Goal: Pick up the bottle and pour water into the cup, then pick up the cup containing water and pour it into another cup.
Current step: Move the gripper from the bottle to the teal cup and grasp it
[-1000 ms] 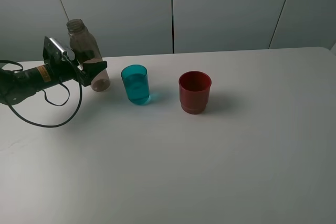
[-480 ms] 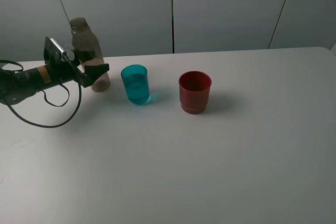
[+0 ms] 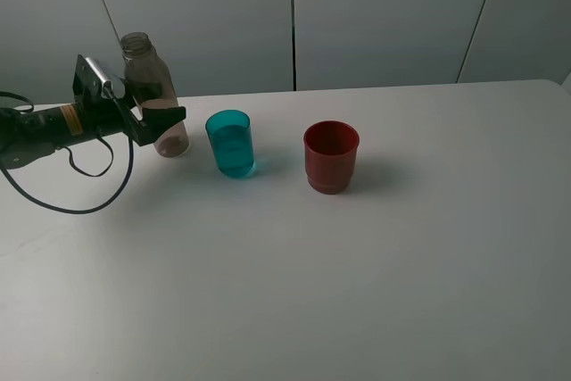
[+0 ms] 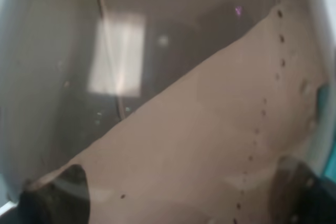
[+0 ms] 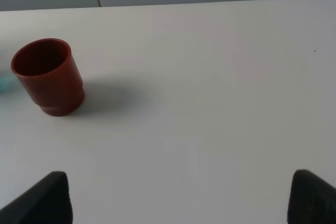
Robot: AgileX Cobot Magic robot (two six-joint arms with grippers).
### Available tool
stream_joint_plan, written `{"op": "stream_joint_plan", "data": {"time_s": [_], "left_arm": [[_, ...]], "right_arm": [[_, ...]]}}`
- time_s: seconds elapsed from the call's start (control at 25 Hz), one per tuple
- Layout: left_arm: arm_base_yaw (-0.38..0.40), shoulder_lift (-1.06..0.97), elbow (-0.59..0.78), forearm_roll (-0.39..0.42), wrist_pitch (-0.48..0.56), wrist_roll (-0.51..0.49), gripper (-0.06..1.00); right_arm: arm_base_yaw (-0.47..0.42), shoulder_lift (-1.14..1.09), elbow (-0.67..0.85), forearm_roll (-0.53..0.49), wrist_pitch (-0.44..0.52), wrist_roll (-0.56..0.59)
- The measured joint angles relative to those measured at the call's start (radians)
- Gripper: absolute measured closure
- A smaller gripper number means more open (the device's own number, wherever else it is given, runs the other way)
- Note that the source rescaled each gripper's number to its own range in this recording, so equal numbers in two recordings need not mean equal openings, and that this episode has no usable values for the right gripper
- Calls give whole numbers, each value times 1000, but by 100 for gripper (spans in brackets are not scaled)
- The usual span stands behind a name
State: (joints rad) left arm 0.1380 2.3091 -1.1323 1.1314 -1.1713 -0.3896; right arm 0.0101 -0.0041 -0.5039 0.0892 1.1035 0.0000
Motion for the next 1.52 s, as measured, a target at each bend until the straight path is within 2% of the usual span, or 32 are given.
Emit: {"op": "stream_joint_plan", "data": {"time_s": [0.28, 0.48, 0.76, 0.92, 1.2, 1.32, 1.52], "left_arm": [[2, -11, 0, 2, 43, -2, -2], [18, -11, 0, 32, 66, -4, -2], [19, -55, 5, 78, 184, -91, -3], [19, -93, 44, 85, 250, -98, -3], [20, -129, 119, 89, 298, -100, -3], [24, -155, 152, 119, 335, -105, -3], [31, -195, 210, 154, 376, -182, -3]], "right_arm": [[0, 0, 0, 0, 0, 0], [0, 0, 0, 0, 0, 0], [0, 0, 0, 0, 0, 0], [0, 0, 0, 0, 0, 0], [0, 0, 0, 0, 0, 0], [0, 0, 0, 0, 0, 0], [0, 0, 0, 0, 0, 0]]}}
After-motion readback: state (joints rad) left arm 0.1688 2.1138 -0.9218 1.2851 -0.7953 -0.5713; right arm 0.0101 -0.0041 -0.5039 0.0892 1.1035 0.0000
